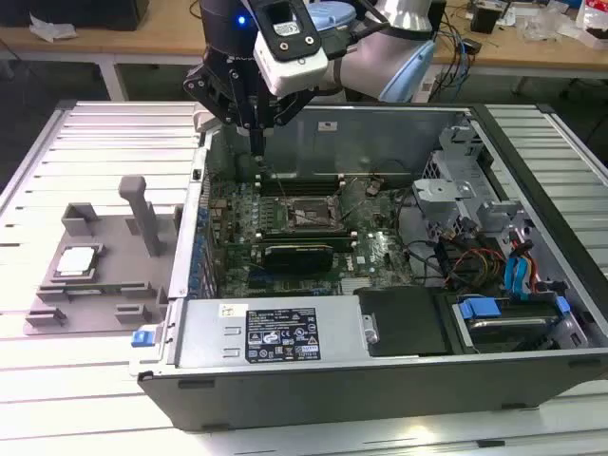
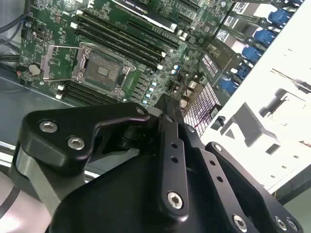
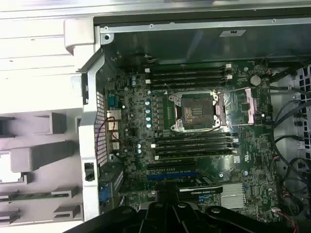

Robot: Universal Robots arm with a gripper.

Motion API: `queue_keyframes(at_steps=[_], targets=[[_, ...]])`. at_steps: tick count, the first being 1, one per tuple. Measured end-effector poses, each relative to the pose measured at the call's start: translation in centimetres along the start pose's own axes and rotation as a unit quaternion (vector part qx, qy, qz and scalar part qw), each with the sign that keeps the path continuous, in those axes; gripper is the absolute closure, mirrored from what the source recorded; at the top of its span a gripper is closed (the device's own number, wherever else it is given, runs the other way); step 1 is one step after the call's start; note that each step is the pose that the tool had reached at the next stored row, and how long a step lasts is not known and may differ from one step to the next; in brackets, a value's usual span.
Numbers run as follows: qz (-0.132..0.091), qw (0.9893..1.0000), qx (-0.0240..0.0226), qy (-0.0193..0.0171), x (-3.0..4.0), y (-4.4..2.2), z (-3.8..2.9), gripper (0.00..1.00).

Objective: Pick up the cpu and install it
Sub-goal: 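Reach for the cpu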

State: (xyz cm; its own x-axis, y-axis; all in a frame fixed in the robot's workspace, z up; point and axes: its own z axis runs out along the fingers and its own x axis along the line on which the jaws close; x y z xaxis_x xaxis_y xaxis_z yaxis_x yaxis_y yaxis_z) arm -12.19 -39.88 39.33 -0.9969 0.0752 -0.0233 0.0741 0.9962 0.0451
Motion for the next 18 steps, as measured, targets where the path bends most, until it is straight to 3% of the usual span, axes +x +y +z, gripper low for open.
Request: queue_keyframes(at_steps=[11, 18], targets=[[0.000, 1.0000, 0.0000, 0.0000, 0.25, -0.02, -0.01, 0.89], [0.000, 1.0000, 0.0000, 0.0000, 1.44, -0.11, -0.04, 0.89]])
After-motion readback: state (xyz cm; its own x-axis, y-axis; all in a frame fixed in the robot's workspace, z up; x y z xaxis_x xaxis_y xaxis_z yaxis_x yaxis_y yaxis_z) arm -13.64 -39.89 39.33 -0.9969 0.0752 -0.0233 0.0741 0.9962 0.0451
